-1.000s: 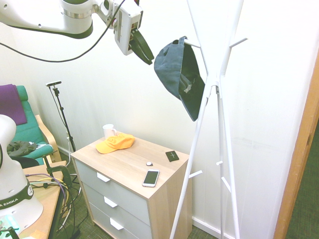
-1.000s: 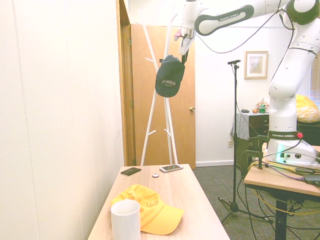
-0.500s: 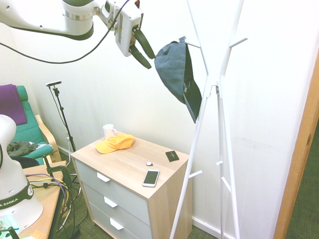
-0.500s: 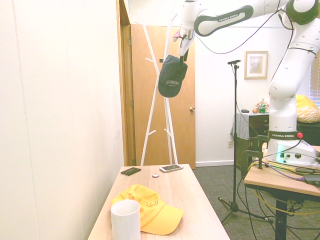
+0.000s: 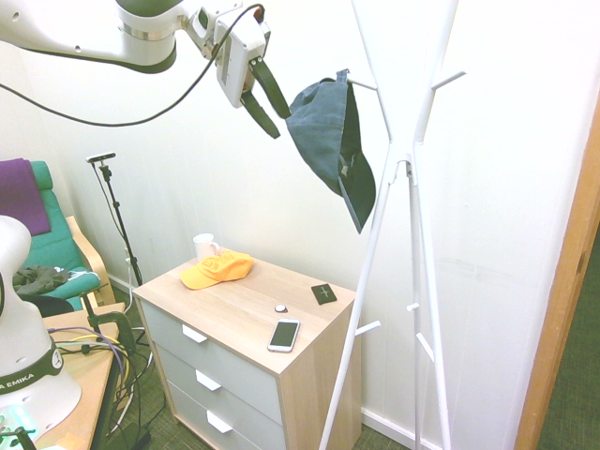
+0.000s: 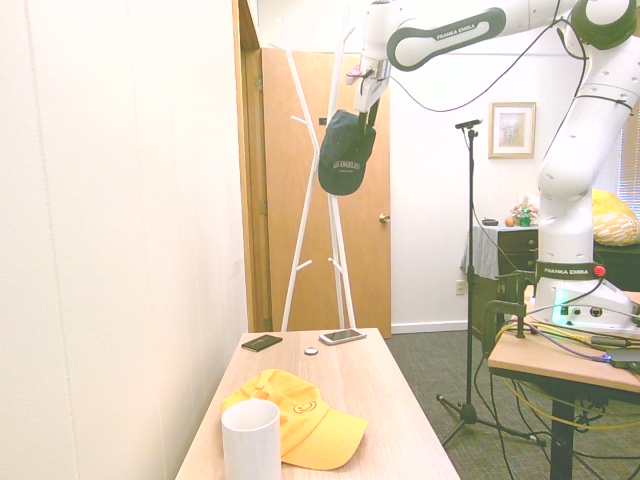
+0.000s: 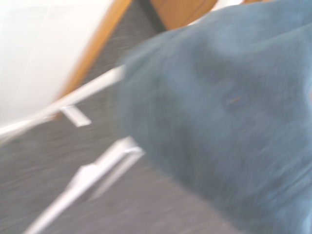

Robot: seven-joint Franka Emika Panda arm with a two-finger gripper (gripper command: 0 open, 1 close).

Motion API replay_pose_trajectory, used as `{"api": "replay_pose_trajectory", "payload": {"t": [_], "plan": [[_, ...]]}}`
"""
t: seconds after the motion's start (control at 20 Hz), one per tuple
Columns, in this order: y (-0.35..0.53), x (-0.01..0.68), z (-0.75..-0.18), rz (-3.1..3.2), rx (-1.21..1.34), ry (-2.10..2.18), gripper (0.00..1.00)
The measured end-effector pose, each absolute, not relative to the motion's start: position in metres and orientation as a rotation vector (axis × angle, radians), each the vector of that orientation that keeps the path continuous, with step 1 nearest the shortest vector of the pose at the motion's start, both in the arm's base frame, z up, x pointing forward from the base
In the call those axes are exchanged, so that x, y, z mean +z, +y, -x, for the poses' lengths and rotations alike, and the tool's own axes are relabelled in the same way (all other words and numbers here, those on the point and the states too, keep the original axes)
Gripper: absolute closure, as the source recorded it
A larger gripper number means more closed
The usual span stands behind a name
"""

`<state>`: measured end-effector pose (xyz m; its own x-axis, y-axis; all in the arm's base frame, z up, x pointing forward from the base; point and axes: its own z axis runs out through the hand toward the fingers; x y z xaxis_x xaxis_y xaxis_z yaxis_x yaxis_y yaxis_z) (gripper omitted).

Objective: Hang the cap

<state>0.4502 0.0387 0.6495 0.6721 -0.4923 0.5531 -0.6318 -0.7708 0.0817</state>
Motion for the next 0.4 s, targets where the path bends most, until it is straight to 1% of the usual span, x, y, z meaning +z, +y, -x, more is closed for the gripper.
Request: {"api": "replay_pose_trajectory", "payload": {"t": [0.4], "plan": [[0.067, 0.662, -0.424, -3.03, 0.249, -0.997, 0.0]]}}
